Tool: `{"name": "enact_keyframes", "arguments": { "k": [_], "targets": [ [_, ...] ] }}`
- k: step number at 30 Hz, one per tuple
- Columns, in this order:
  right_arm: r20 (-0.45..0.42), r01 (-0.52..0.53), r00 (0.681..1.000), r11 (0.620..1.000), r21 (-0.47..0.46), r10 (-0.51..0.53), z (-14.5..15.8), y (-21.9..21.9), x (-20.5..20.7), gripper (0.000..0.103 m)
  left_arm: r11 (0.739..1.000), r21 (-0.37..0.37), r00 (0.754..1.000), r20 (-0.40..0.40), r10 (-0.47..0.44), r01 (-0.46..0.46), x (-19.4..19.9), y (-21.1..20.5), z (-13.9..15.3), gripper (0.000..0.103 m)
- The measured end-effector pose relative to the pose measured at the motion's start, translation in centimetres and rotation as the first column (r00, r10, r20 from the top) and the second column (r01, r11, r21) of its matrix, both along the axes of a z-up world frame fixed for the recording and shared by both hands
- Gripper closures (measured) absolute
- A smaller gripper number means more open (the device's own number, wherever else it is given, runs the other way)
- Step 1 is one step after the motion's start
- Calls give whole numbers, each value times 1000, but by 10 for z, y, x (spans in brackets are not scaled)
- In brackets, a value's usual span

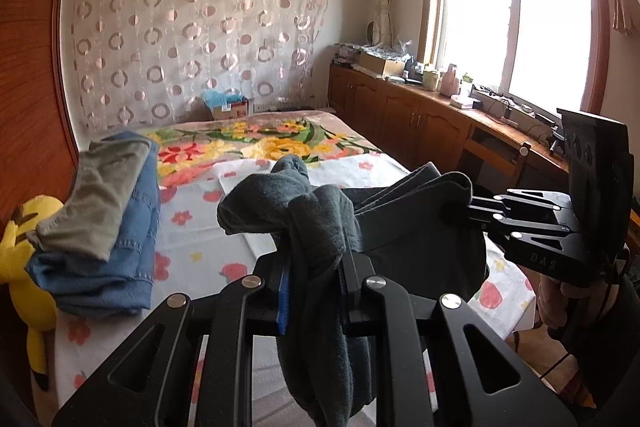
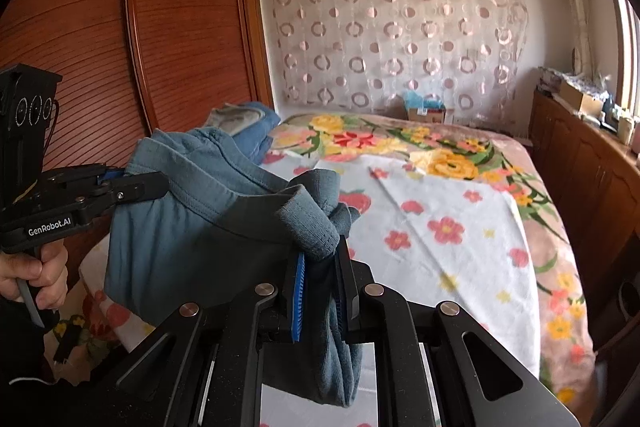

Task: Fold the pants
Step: 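Lift the folded shorts with both grippers toward the jeans stack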

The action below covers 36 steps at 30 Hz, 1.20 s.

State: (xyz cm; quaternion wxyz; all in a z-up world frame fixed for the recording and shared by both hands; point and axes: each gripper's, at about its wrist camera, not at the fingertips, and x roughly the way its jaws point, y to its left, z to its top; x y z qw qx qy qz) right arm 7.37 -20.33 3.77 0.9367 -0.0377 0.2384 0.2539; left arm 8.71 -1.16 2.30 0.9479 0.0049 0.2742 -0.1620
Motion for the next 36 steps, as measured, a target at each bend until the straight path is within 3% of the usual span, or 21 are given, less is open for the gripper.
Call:
{"name": "enact_keyframes", "arguments": {
  "k": [16, 36],
  "targets": [
    [20, -4, 1000, 999, 42, 3, -11, -4, 5, 90, 1000, 23, 1000, 2, 6, -6, 7, -3, 4, 84],
    [81, -124, 989, 992, 13, 123, 17, 28, 102, 90, 992, 15, 992, 32, 123, -123, 51, 27, 31, 84]
  ]
}}
